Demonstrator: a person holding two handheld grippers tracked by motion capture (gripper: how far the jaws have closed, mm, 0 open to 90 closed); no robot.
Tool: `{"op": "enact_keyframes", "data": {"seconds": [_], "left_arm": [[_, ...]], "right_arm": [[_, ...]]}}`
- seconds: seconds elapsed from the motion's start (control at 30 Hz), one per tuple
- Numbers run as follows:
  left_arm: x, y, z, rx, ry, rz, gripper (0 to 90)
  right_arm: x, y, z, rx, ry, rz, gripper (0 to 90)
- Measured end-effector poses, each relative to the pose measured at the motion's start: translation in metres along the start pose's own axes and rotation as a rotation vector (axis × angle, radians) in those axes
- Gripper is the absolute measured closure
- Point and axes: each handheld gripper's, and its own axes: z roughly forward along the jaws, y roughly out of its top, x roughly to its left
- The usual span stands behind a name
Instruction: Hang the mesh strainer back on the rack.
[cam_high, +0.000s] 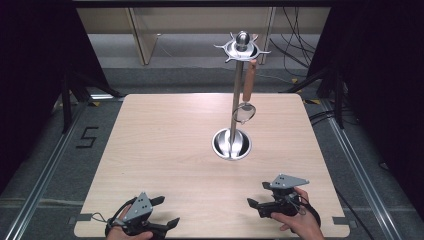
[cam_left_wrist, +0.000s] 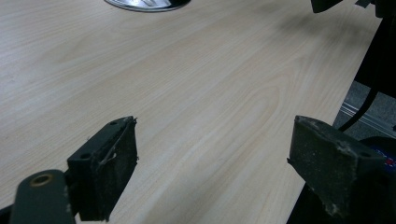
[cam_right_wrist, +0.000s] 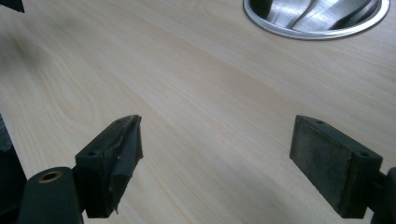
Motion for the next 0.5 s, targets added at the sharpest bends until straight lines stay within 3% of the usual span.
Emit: {"op": "enact_keyframes", "data": {"seconds": [0.07,0.1,0.23,0.4,0.47,0.5], "left_arm": [[0.0000,0.0000,0.0000,0.000,0.000,0.000,14.7],[-0.0002,-0.0002,0.0005,-0.004,-0.002,-0.006,14.7],[0.0008,0.0004,0.0001,-0.002,-0.008,0.020,14.7],[-0.0002,0.0001,0.0016,-0.015,-0.010,0.005,14.7],[-0.0001,0.0001,0.0016,-0.015,-0.010,0.006,14.7],[-0.0002,0.0002,0.0014,-0.013,-0.007,0.006,14.7]], "right_arm": [[0.0028,-0.0007,-0.0025,0.006,-0.008,0.015,17.9],[0.0020,-0.0010,-0.0030,0.004,-0.015,-0.003,17.9],[0.0057,-0.0035,-0.0044,0.010,0.000,0.024,18.1],[0.0045,-0.0059,-0.0051,0.018,-0.023,-0.011,18.4],[0.0062,-0.0063,-0.0054,0.025,-0.017,0.011,18.4],[0.0043,-0.0063,-0.0044,0.018,-0.009,-0.016,18.4]]}}
